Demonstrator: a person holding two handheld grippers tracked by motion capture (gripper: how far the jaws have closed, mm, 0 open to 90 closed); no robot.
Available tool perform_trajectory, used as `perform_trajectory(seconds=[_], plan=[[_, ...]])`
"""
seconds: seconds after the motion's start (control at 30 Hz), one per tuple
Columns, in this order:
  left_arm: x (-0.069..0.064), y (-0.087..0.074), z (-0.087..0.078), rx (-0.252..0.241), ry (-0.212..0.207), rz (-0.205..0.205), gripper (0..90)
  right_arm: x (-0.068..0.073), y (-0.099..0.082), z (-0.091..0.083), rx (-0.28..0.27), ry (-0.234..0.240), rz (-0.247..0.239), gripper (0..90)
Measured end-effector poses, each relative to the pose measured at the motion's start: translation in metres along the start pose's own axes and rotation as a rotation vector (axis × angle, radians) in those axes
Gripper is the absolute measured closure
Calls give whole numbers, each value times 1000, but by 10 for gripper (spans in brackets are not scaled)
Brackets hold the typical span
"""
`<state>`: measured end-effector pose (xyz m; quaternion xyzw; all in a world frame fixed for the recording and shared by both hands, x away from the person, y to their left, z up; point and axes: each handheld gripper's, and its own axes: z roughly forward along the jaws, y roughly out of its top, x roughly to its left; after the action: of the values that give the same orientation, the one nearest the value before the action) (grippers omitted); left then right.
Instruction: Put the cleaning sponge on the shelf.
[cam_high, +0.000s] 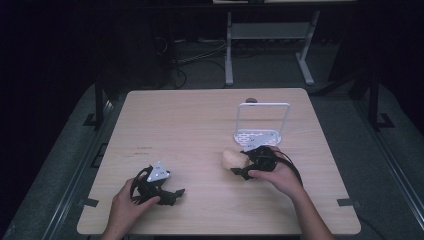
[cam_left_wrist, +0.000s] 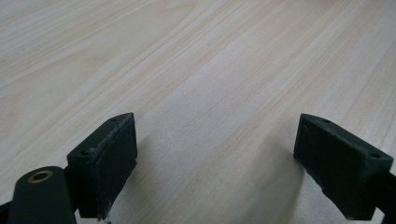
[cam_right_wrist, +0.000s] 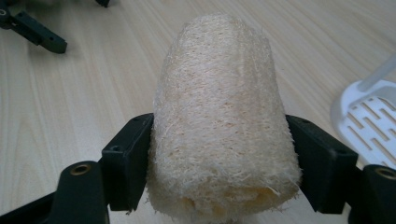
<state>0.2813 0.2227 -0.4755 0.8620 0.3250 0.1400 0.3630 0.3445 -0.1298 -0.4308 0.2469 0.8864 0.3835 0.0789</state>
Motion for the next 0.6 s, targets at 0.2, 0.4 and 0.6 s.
perform_trajectory(seconds=[0.2,0.4,0.6], plan=[[0,0,0,-1,0,-1,128,-6,-3,-4,-2,-32,23,274],[0,0,0,-1,0,-1,128,-12,-5,-10,-10,-58,40,274],[0,0,0,0,0,-1,128,-20,-9,-14,-12,-89,59,274]])
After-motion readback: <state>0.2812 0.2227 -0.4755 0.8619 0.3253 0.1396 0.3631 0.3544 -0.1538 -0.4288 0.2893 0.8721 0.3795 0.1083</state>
